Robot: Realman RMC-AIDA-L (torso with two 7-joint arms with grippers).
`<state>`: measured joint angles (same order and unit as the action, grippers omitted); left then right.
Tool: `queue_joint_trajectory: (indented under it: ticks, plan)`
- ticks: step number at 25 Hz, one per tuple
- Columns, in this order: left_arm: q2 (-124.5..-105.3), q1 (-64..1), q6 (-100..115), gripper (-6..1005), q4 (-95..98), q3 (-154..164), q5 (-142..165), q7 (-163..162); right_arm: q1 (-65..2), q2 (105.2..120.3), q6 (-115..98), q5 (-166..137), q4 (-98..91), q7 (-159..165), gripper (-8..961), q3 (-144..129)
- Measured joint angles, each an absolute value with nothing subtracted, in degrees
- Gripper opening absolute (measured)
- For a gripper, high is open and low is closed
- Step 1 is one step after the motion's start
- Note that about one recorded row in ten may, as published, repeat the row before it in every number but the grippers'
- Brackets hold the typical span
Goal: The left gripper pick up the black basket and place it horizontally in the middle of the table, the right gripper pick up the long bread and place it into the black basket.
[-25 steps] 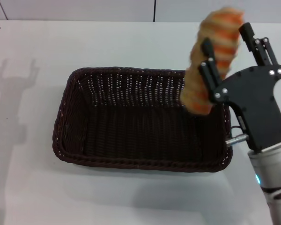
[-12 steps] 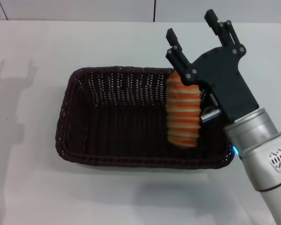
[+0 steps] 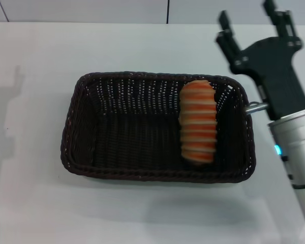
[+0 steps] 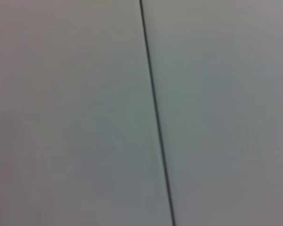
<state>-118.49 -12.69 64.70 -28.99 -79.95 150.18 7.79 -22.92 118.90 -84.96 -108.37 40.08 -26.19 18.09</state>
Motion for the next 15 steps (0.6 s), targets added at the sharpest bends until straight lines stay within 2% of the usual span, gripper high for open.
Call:
queue_joint_trajectory:
  ticks: [7, 15]
  plan:
    - [-118.45, -13.2, 65.1, 802, -26.5, -81.5, 150.1, 8.3, -12.5, 119.13, -91.3, -107.8, 38.8, -23.3, 773, 27.5]
    - [-118.55, -14.1, 65.5, 802, -25.1, -83.6, 150.1, 6.8, -5.3, 119.38, -95.7, -100.5, 35.7, -19.4, 773, 31.9]
